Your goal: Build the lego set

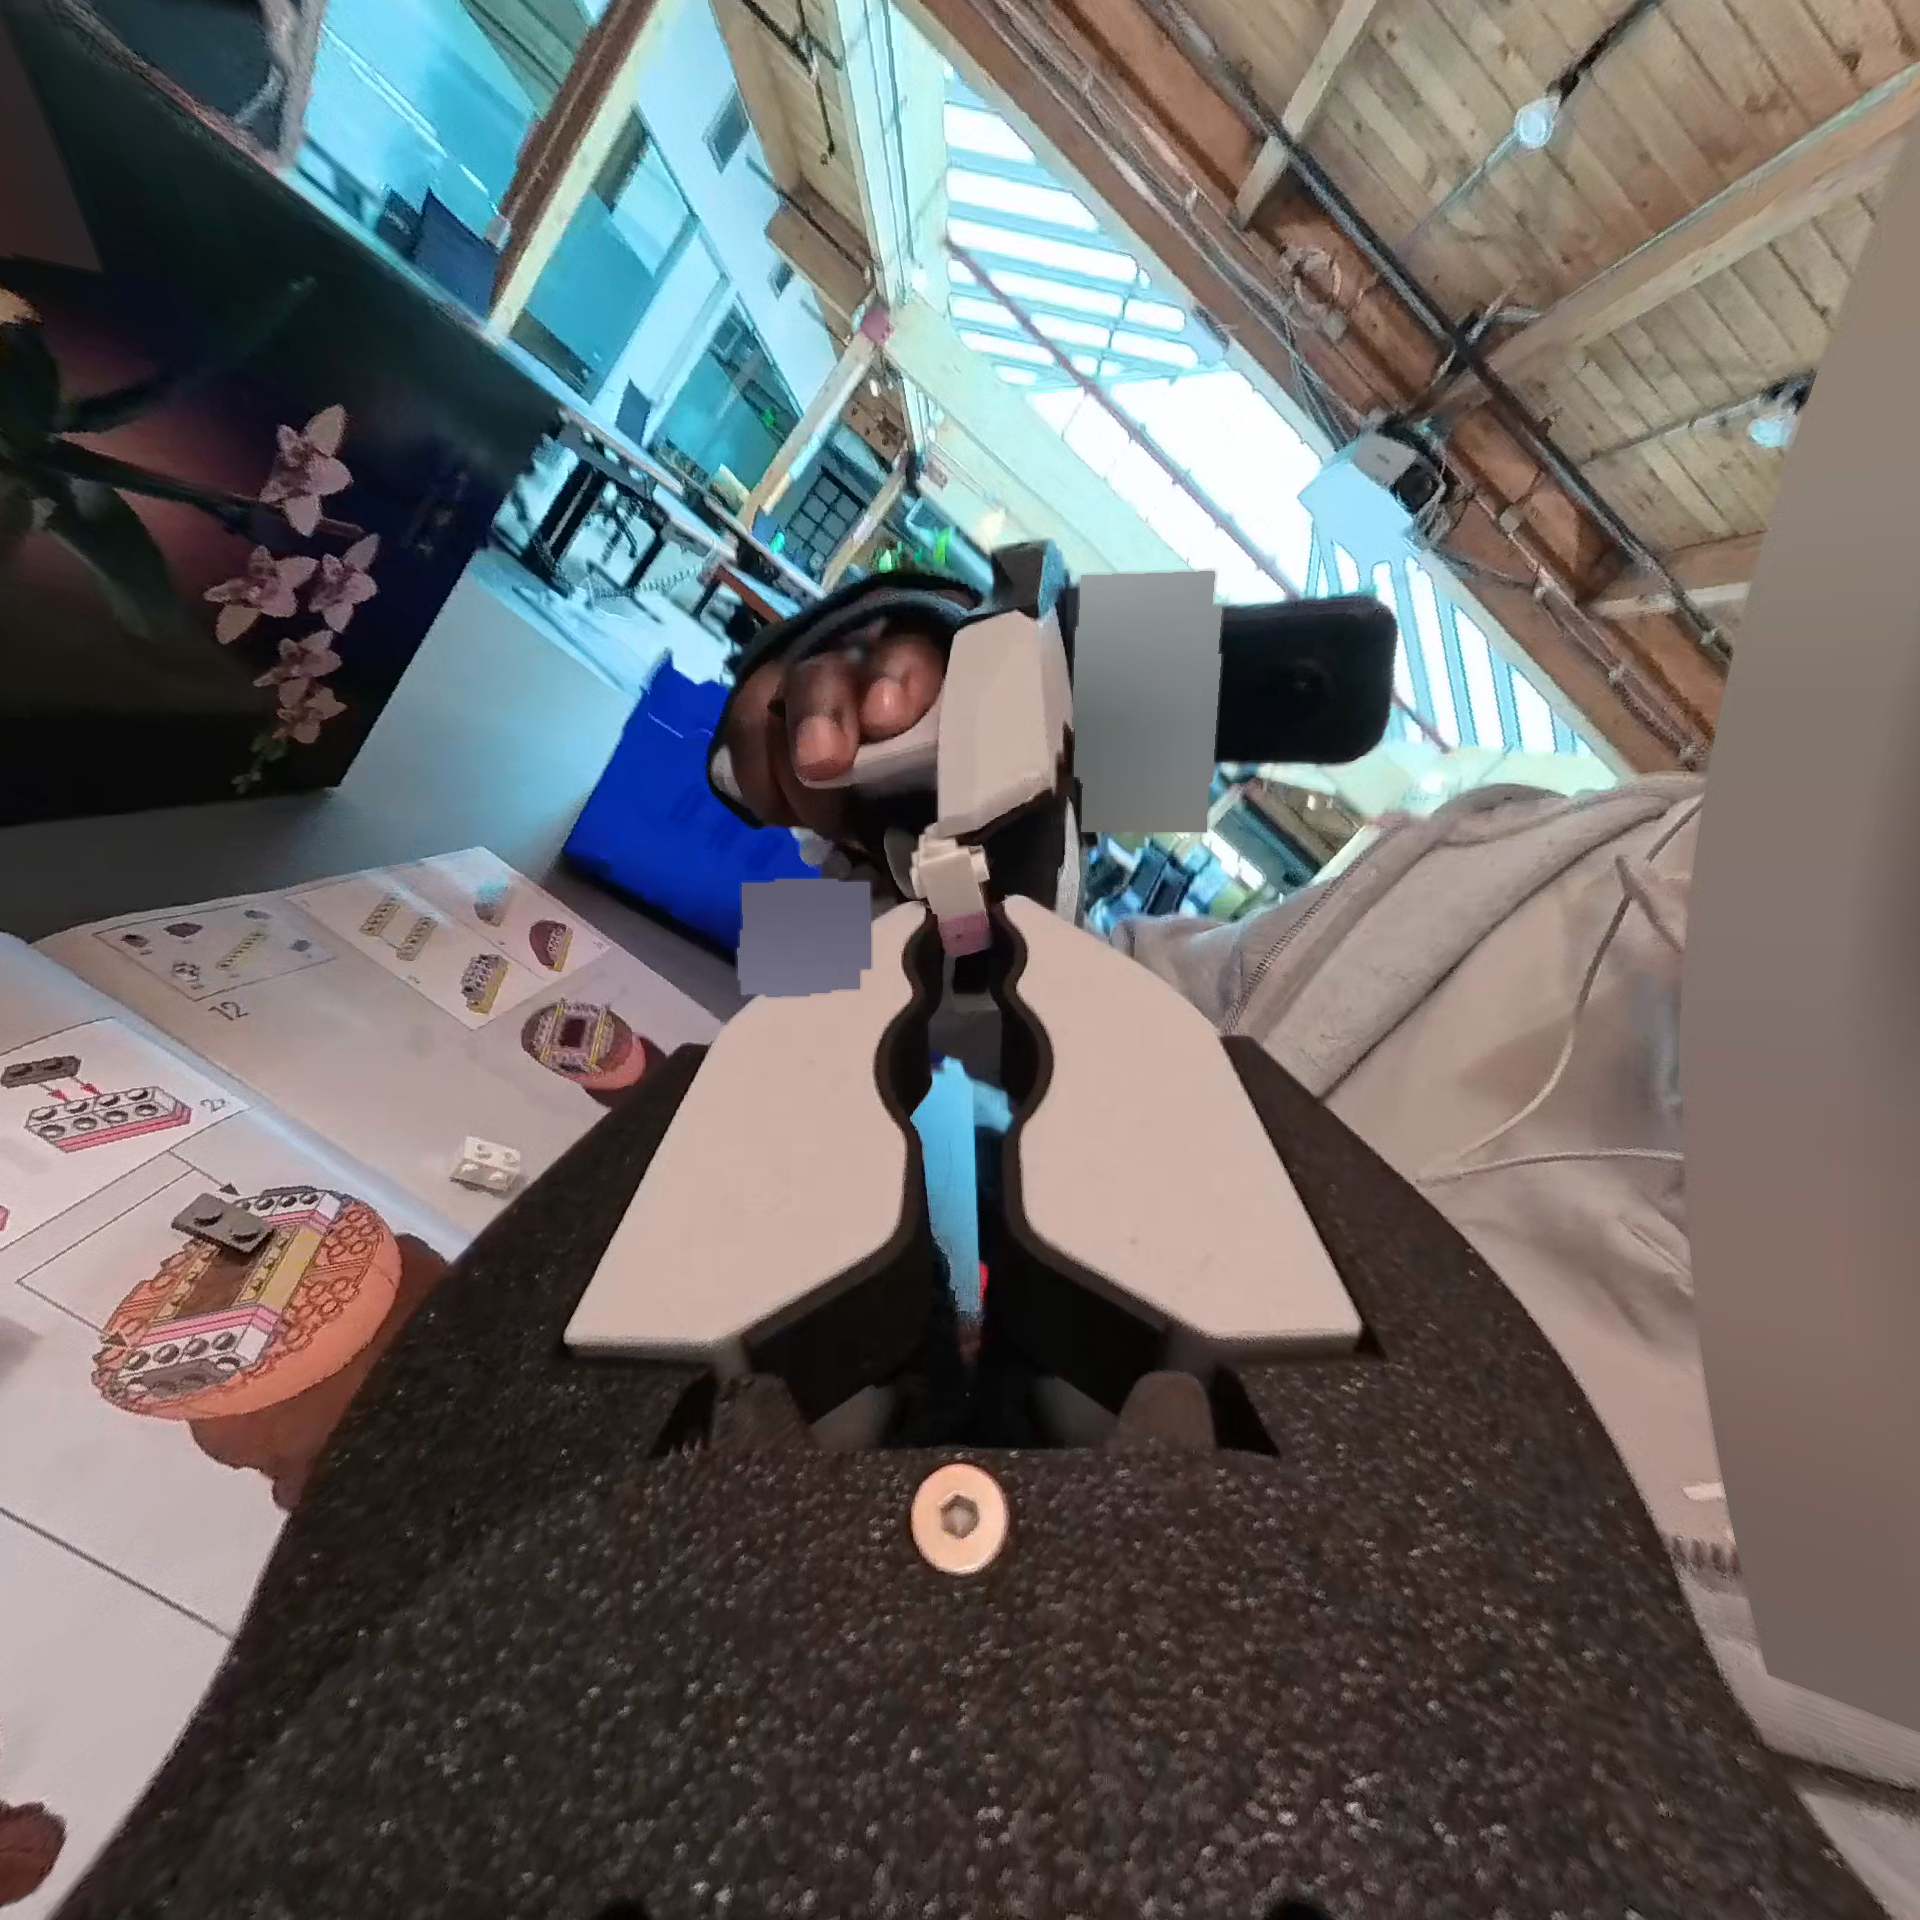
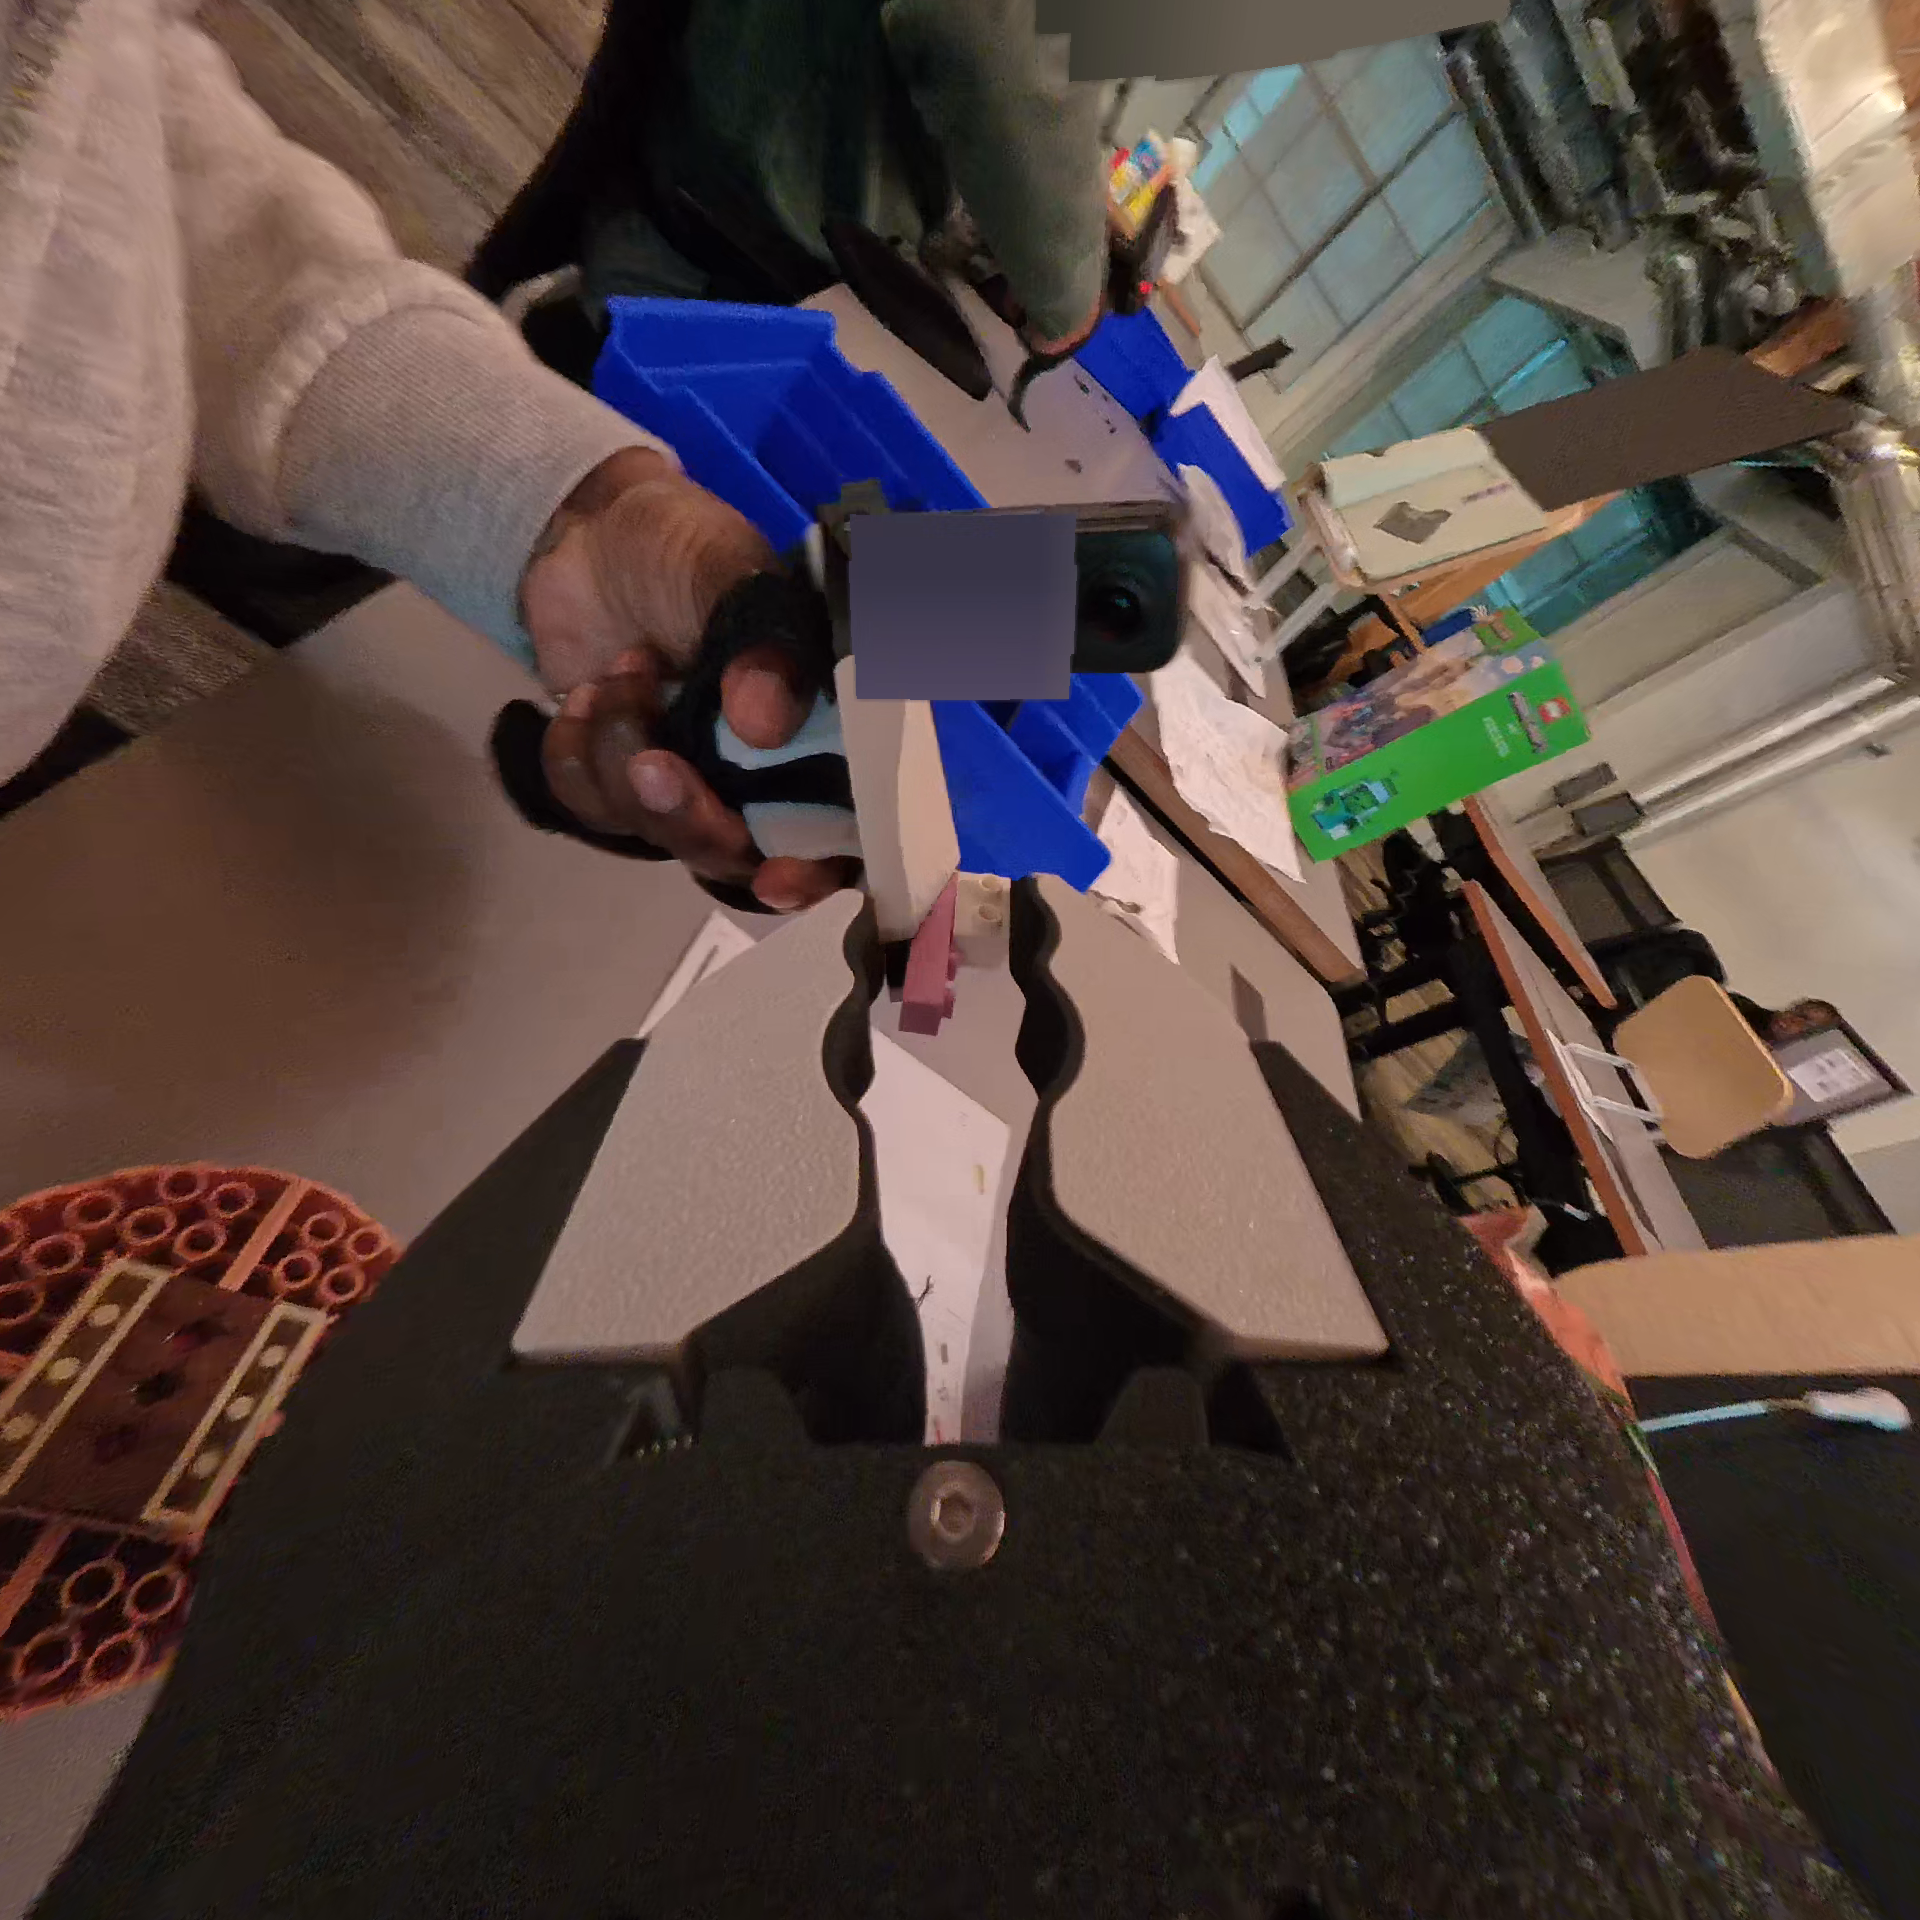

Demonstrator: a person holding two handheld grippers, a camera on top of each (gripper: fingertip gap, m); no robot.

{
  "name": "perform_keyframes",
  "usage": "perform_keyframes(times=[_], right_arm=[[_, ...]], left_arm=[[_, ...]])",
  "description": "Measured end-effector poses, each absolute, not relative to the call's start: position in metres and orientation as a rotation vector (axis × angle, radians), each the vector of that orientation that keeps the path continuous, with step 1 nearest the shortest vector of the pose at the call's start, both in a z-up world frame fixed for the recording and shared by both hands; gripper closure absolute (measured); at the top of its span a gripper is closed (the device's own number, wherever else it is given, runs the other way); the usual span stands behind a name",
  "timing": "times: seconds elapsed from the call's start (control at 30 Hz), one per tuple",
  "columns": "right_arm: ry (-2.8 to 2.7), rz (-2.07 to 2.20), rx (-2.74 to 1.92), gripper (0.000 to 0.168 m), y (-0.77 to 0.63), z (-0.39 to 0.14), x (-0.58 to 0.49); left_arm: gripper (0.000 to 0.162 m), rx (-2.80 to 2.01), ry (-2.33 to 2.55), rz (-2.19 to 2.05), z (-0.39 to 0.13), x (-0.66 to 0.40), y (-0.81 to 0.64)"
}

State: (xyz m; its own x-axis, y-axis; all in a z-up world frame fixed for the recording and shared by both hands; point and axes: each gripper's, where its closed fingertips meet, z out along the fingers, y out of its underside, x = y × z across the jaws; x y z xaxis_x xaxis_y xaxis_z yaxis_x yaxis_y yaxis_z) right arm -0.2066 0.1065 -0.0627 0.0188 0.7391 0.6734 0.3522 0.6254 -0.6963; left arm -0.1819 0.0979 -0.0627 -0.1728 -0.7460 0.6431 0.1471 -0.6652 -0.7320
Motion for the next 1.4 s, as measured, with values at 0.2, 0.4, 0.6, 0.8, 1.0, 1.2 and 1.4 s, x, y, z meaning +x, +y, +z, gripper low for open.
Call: perform_keyframes(times=[0.2,0.4,0.6,0.8,1.0,1.2,1.4], right_arm=[[-1.490,0.345,-0.997,0.148,0.118,-0.064,-0.207],[-1.434,0.337,-1.052,0.149,0.122,-0.061,-0.208],[-1.444,0.337,-0.959,0.150,0.118,-0.057,-0.206],[-1.523,0.277,-0.923,0.152,0.113,-0.064,-0.207],[-1.562,0.255,-0.901,0.152,0.109,-0.067,-0.207],[-1.547,0.240,-0.890,0.151,0.111,-0.069,-0.210],[-1.558,0.255,-0.875,0.151,0.111,-0.071,-0.213]], left_arm=[[0.155,-1.436,0.531,-1.895,-0.061,-0.184,0.111],[0.155,-1.428,0.530,-1.807,-0.058,-0.187,0.115],[0.153,-1.404,0.564,-1.847,-0.055,-0.185,0.110],[0.136,-1.476,0.693,-1.809,-0.059,-0.185,0.110],[0.150,-1.484,0.736,-1.783,-0.063,-0.184,0.108],[0.148,-1.501,0.734,-1.800,-0.070,-0.186,0.108],[0.151,-1.479,0.735,-1.821,-0.072,-0.188,0.105]])
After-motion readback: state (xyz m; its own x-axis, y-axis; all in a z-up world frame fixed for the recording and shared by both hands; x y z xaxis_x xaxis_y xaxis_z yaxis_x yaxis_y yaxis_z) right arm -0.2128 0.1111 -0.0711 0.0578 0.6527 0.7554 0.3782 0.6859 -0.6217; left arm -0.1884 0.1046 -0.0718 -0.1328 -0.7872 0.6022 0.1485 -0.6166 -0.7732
